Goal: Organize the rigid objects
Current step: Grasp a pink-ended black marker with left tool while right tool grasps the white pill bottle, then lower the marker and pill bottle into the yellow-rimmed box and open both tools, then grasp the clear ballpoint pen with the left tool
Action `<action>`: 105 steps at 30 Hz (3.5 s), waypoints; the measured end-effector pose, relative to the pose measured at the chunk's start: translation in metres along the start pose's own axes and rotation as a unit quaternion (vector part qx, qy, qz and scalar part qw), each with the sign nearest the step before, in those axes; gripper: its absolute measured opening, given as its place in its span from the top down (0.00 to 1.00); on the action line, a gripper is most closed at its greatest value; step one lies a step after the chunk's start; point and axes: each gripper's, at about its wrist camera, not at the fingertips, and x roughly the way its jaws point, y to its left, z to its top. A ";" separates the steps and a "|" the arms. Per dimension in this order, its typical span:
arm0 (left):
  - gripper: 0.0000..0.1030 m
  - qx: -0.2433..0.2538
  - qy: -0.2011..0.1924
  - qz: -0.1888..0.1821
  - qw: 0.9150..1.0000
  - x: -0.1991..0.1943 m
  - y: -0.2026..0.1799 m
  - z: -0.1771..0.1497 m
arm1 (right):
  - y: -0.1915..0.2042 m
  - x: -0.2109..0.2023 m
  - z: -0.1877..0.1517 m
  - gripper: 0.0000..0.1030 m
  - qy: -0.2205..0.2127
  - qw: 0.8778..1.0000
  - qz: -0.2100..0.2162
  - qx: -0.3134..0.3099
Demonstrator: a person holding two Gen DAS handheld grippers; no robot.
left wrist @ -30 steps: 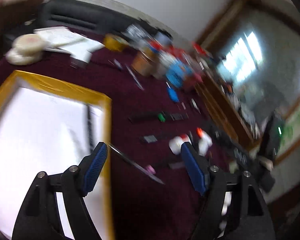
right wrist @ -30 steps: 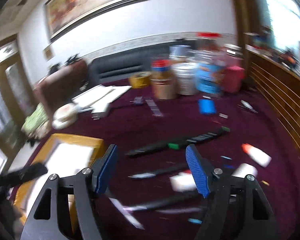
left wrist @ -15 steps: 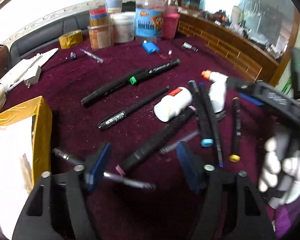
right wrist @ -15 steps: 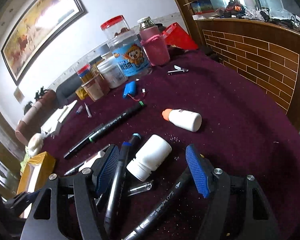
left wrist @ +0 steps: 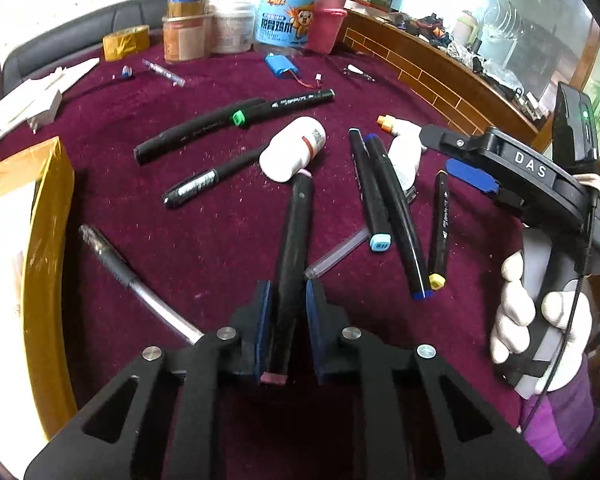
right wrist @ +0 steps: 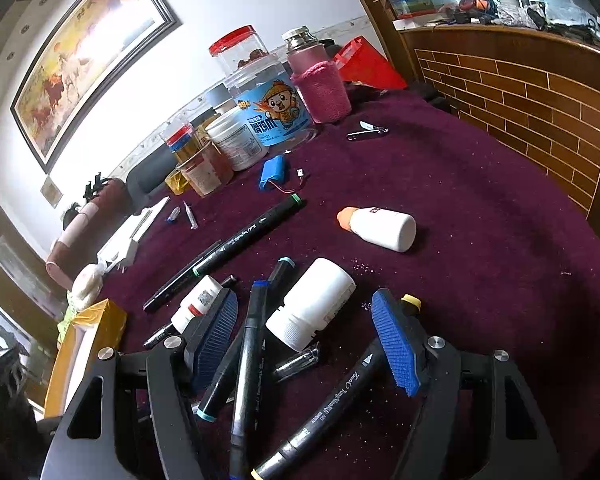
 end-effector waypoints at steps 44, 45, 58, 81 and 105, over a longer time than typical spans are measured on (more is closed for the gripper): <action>0.88 -0.200 -0.164 -0.052 0.965 -0.126 0.150 -0.064 | 0.105 0.079 0.012 0.67 0.165 0.985 0.022 0.043; 0.88 -0.203 -0.161 -0.043 0.965 -0.126 0.158 -0.060 | 0.113 0.073 0.014 0.67 0.164 0.985 0.036 0.035; 0.88 -0.269 -0.091 0.035 0.958 -0.068 0.241 -0.028 | 0.261 0.090 -0.032 0.67 0.233 0.957 0.137 -0.107; 0.36 -0.309 -0.173 -0.012 0.935 -0.141 0.240 -0.064 | 0.304 0.110 -0.046 0.64 0.212 0.953 0.111 -0.188; 0.34 -0.162 -0.034 0.035 0.986 -0.026 0.059 -0.009 | -0.002 0.001 0.016 0.06 -0.022 0.999 -0.028 0.017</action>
